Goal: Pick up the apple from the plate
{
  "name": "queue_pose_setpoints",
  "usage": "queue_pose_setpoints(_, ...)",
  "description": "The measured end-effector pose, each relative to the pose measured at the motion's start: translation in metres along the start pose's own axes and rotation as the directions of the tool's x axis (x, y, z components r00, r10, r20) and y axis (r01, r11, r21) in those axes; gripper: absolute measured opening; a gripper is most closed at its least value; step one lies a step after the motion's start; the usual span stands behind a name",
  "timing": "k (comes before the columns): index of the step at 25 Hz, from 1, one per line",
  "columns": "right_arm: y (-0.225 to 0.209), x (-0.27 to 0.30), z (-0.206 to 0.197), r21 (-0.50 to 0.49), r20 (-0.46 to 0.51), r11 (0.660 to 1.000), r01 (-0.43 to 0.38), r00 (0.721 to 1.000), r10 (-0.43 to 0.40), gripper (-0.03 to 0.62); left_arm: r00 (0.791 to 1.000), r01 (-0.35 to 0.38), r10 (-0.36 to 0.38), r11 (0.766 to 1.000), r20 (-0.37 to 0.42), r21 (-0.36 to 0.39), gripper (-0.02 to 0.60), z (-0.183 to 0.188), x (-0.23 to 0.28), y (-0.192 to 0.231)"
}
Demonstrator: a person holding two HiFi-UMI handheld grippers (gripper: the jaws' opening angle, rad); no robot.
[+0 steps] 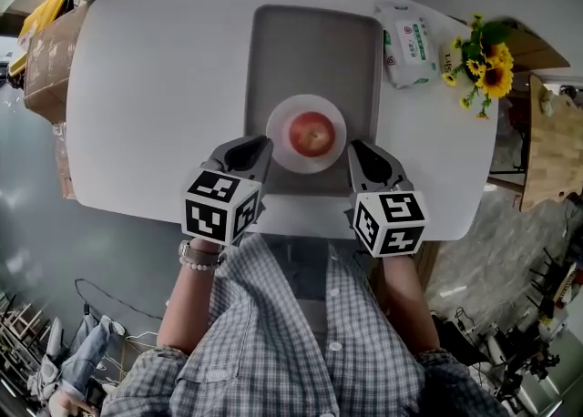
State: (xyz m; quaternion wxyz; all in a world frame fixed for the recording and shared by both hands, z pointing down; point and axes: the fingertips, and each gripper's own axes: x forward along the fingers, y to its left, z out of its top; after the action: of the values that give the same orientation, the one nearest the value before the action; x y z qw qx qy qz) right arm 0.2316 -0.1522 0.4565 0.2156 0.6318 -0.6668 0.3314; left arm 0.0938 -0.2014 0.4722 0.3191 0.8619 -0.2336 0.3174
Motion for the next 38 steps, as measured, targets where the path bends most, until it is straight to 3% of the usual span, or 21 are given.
queue_pose_setpoints(11, 0.001, 0.018, -0.018, 0.022, -0.085, 1.000, -0.007, 0.996, 0.009, 0.034, 0.993, -0.062, 0.059, 0.998, -0.103, -0.020, 0.012, -0.014, 0.018, 0.011)
queue_pose_setpoints(14, 0.002, 0.020, -0.020, 0.036, -0.091, 0.999, -0.012, 0.996, 0.015, 0.034, 0.990, -0.069, 0.067, 0.998, -0.125, -0.012, 0.087, -0.017, 0.021, 0.011)
queue_pose_setpoints(16, 0.001, 0.022, -0.021, 0.037, -0.094, 0.999, -0.010, 0.995, 0.014, 0.035, 0.988, -0.082, 0.081, 0.997, -0.129, -0.005, 0.092, -0.017, 0.022, 0.012)
queue_pose_setpoints(22, -0.001, 0.028, -0.029, 0.079, -0.140, 0.997, -0.019, 0.990, 0.030, 0.091, 0.983, -0.090, 0.076, 0.993, -0.170, -0.073, 0.092, -0.025, 0.028, 0.014)
queue_pose_setpoints(38, -0.001, 0.041, -0.044, 0.190, -0.209, 0.982, -0.006, 0.977, 0.046, 0.091, 0.981, -0.081, 0.047, 0.981, -0.189, -0.178, 0.091, -0.029, 0.039, 0.016)
